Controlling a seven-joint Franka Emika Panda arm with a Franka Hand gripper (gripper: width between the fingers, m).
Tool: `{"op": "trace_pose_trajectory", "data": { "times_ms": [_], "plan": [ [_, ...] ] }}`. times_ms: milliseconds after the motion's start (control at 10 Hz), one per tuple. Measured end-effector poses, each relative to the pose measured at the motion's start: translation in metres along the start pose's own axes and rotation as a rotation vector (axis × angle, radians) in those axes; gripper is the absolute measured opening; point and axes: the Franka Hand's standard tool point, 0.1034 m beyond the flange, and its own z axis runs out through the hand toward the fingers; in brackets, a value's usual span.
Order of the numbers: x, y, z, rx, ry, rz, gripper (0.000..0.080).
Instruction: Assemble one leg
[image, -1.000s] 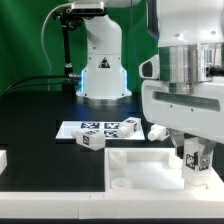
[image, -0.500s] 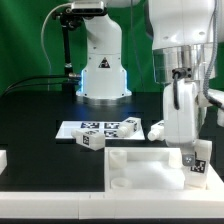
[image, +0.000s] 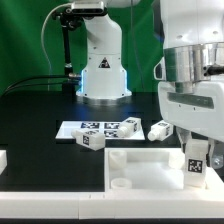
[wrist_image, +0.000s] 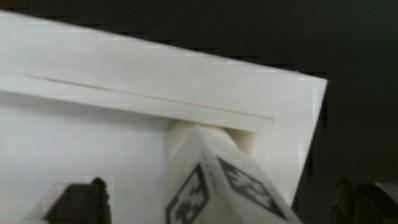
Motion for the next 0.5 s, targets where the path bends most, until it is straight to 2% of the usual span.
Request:
{"op": "trace_pose_trajectory", "data": {
  "times_ms": [200, 400, 500],
  "plan": [
    [0.0008, 0.0003, 0.0003, -0.002, 0.003, -0.139, 0.0646],
    [0.0045, -0.002, 0.0008, -0.021, 0.018, -0.527, 0.0649],
    [0.0048, -0.0026, 0.0013, -0.023, 0.02, -0.615, 0.0649]
  ]
}}
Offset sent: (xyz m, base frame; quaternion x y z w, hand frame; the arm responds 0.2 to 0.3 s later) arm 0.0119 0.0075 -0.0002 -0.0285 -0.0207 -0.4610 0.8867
